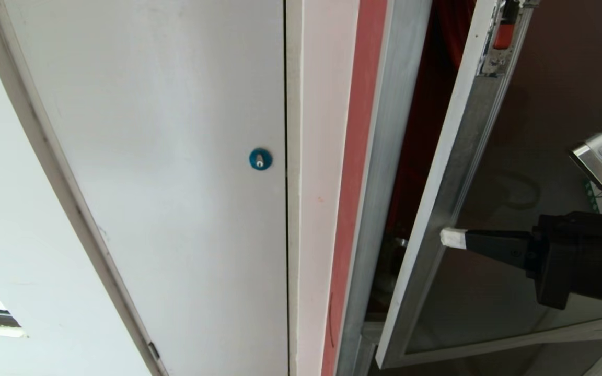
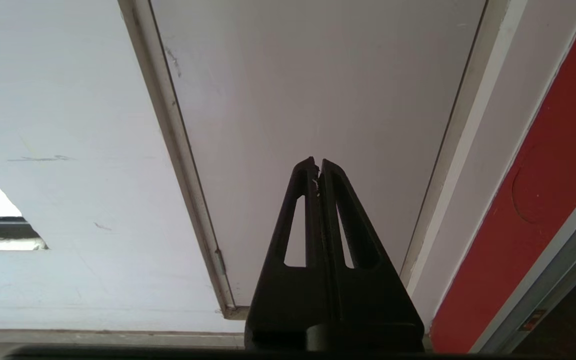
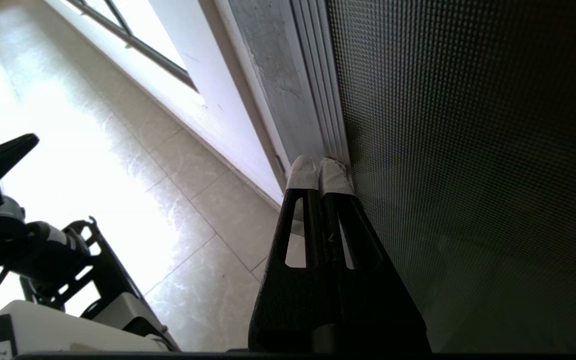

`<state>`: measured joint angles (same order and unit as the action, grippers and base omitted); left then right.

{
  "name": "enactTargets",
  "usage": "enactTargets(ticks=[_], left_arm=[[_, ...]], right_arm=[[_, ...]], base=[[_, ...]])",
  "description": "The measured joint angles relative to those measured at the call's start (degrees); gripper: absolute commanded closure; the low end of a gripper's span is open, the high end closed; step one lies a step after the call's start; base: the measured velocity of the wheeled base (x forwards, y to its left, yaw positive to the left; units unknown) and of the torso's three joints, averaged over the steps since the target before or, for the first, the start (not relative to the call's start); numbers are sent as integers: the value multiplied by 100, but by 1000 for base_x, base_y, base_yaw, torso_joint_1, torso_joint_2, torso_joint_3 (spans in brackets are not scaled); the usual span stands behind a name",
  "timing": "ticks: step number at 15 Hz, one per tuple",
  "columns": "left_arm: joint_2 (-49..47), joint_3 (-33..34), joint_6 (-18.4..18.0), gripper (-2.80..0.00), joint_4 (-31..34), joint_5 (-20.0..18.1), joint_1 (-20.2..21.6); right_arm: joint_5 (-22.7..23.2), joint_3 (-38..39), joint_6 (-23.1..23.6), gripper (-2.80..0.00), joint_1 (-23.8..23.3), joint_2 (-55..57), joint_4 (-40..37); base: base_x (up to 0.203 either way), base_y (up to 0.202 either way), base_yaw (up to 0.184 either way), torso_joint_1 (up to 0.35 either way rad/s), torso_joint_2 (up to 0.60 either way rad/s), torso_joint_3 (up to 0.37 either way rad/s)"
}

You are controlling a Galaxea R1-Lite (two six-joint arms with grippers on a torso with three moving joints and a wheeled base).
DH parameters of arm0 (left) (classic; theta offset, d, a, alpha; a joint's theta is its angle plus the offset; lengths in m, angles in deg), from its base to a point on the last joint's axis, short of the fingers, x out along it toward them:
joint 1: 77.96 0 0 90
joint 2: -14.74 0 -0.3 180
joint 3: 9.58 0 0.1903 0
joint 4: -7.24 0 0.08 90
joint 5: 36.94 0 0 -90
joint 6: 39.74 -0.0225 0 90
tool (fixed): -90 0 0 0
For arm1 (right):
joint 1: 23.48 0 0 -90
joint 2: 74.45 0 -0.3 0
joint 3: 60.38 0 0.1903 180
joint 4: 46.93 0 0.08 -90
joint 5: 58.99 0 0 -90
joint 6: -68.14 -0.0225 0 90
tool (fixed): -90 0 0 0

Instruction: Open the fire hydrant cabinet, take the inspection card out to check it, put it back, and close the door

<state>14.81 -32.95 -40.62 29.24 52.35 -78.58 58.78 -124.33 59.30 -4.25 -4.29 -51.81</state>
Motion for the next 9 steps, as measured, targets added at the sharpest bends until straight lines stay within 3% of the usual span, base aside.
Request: enactTargets(ticks=[3, 9], left_arm=[[0, 0, 0, 0, -1, 2, 0], [0, 0, 0, 0, -1, 1, -1]], right_arm=[[-199, -3, 2, 0, 104, 108, 39], [-1134, 59, -11, 0, 617, 212, 339]], base=[[0, 0, 0, 0, 0, 0], [0, 0, 0, 0, 0, 0]])
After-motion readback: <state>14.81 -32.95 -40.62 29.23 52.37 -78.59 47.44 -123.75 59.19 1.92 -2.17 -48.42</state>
